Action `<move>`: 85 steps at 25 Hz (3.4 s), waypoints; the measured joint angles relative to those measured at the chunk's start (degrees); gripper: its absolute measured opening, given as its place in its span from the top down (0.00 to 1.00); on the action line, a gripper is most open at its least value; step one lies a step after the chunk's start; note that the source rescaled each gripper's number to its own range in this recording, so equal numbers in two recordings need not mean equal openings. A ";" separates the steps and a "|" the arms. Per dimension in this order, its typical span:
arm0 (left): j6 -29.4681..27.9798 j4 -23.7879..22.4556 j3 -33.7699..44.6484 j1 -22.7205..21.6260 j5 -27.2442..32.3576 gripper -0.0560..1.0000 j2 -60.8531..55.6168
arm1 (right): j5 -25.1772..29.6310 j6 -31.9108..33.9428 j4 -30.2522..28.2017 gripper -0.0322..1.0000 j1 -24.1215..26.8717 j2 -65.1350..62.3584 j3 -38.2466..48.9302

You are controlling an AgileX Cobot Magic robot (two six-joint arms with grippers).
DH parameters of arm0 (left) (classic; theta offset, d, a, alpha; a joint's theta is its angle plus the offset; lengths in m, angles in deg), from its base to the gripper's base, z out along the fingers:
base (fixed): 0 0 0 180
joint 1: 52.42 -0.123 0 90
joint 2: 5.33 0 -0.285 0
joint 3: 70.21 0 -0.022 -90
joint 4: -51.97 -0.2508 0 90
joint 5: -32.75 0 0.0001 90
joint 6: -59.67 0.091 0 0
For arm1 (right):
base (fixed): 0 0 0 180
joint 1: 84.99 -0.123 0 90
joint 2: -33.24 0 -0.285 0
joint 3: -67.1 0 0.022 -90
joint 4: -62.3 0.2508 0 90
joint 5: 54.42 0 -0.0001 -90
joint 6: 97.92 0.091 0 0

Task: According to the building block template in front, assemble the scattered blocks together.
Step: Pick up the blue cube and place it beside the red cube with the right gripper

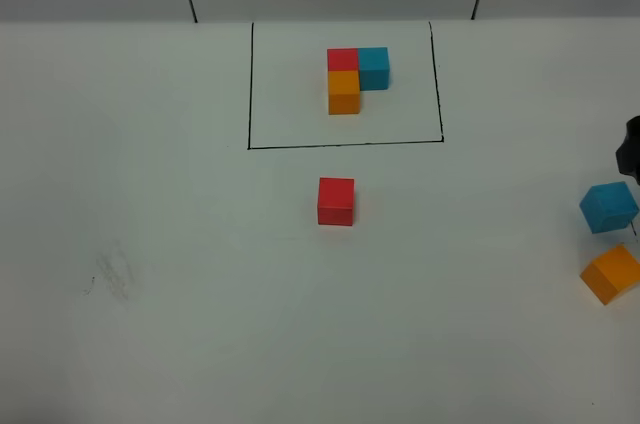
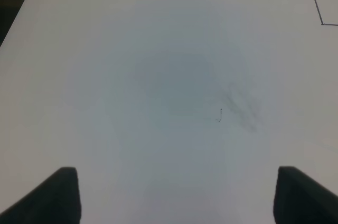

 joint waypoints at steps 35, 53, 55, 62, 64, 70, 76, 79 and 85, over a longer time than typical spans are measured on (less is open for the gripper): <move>0.00 0.00 0.00 0.00 0.00 0.31 0.00 | -9.93 3.49 -4.55 0.01 0.00 33.01 -5.14; 0.00 0.00 0.00 0.00 0.00 0.31 0.00 | -11.29 2.73 -6.00 0.70 0.90 35.58 -5.35; -0.05 0.00 0.00 0.00 0.00 0.31 0.00 | -11.01 1.56 -7.14 0.70 0.68 35.00 -5.81; -0.05 0.00 0.00 0.00 0.00 0.31 0.00 | -4.80 -14.76 -7.23 0.70 -7.71 30.72 -10.53; -0.05 0.00 0.00 0.00 0.00 0.31 0.00 | -1.59 -22.41 -6.71 0.70 -10.67 30.92 -12.63; -0.05 0.00 0.00 0.00 0.00 0.31 0.00 | 2.47 -34.57 -4.03 0.70 -18.60 33.52 -18.34; -0.05 0.00 0.00 0.00 0.00 0.31 0.00 | 5.49 -38.38 -3.92 0.70 -23.00 38.62 -22.78; -0.05 0.00 0.00 0.00 0.00 0.31 0.00 | 5.71 -40.58 -3.22 0.70 -25.03 40.63 -24.72; -0.05 0.00 0.00 0.00 0.00 0.31 0.00 | 5.83 -42.89 -2.67 0.70 -28.13 42.45 -28.14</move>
